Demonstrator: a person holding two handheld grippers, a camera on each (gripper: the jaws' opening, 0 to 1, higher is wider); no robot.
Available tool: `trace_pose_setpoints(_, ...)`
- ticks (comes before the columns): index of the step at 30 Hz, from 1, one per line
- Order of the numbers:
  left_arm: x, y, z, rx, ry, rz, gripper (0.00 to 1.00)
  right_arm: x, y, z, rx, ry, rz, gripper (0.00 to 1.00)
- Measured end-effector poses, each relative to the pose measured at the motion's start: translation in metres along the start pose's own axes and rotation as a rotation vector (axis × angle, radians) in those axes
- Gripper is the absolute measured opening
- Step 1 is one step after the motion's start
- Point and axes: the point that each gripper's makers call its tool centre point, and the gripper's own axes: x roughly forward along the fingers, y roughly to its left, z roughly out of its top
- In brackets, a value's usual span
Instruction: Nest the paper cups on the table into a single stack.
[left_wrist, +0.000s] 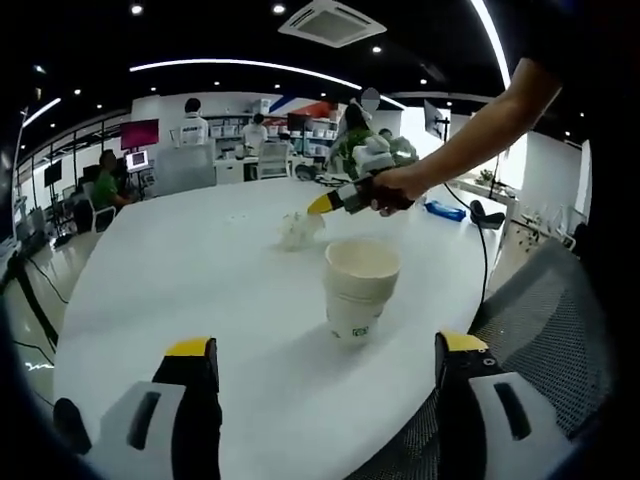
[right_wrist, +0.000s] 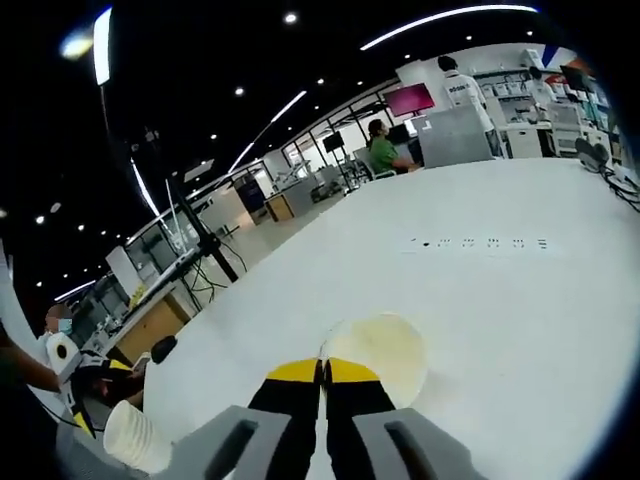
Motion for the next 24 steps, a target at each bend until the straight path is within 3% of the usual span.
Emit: trace_pose_setpoints(24, -0.001, -0.005, 0.005, 0.017, -0.018, -0.004, 0.94, -0.057, 0.035, 0.025, -0.131, -0.045, -0.039, 0.0)
